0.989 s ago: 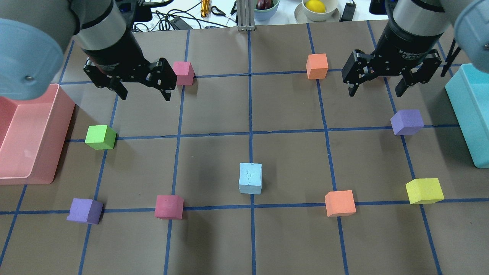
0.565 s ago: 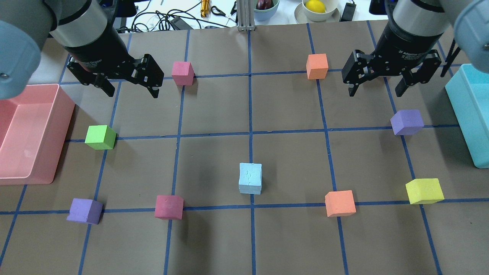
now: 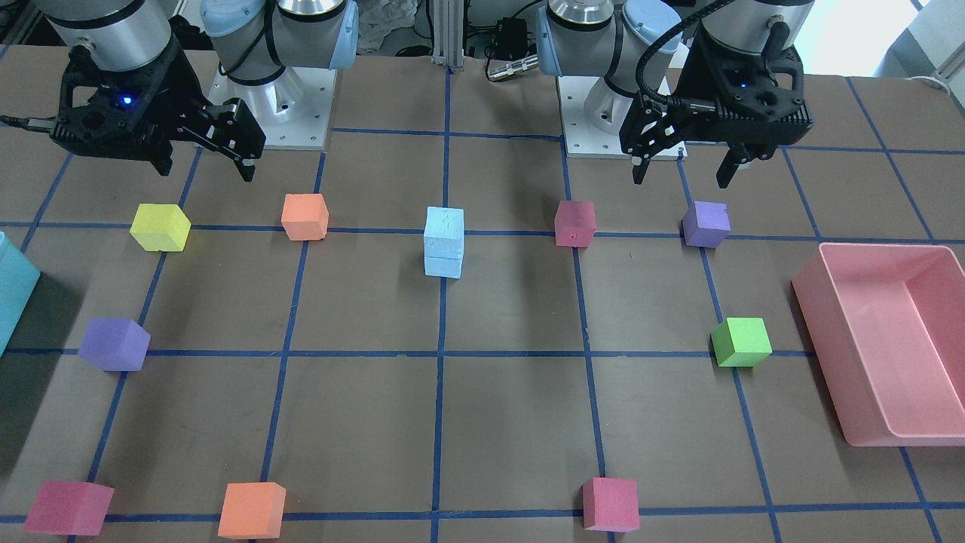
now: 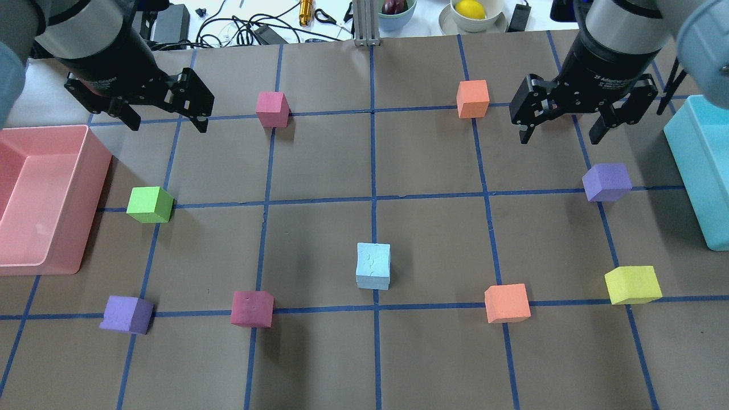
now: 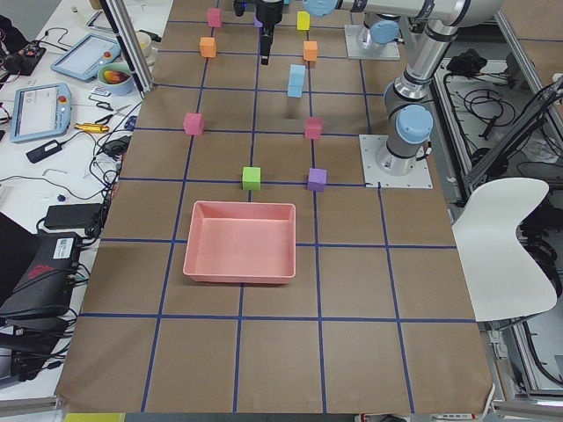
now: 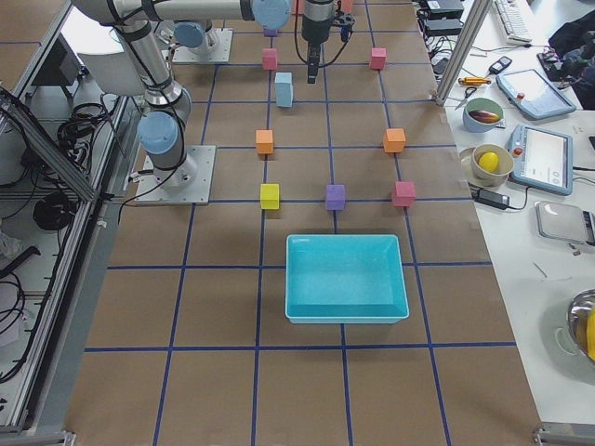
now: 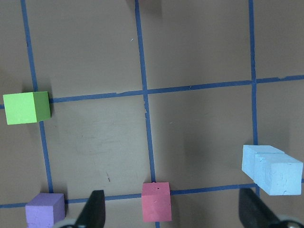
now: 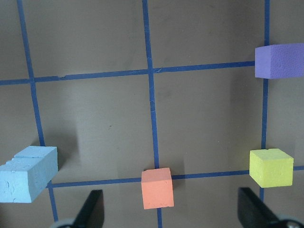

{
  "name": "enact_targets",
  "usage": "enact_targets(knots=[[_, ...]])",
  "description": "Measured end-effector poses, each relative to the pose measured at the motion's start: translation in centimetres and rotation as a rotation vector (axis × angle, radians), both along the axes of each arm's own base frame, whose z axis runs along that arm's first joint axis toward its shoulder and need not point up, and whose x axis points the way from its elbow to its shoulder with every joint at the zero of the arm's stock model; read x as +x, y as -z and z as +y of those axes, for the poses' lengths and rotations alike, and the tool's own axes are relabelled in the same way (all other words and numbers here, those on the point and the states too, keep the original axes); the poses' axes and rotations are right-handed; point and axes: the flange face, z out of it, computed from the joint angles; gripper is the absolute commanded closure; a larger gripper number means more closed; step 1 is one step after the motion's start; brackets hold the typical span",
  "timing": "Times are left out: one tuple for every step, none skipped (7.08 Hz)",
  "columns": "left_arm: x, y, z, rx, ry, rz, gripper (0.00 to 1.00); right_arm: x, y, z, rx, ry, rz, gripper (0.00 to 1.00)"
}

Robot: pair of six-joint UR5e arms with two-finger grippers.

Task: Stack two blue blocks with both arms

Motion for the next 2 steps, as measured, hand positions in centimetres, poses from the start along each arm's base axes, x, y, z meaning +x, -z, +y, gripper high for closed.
enact_targets(knots=[[0.12, -0.12, 0.03, -0.007, -0.002, -0.005, 0.00, 0.00, 0.01, -0.01, 0.000, 0.000, 0.000, 0.00], [0.15, -0.22, 0.02, -0.015, -0.005, -0.007, 0.00, 0.00, 0.01, -0.01, 0.000, 0.000, 0.000, 0.00]])
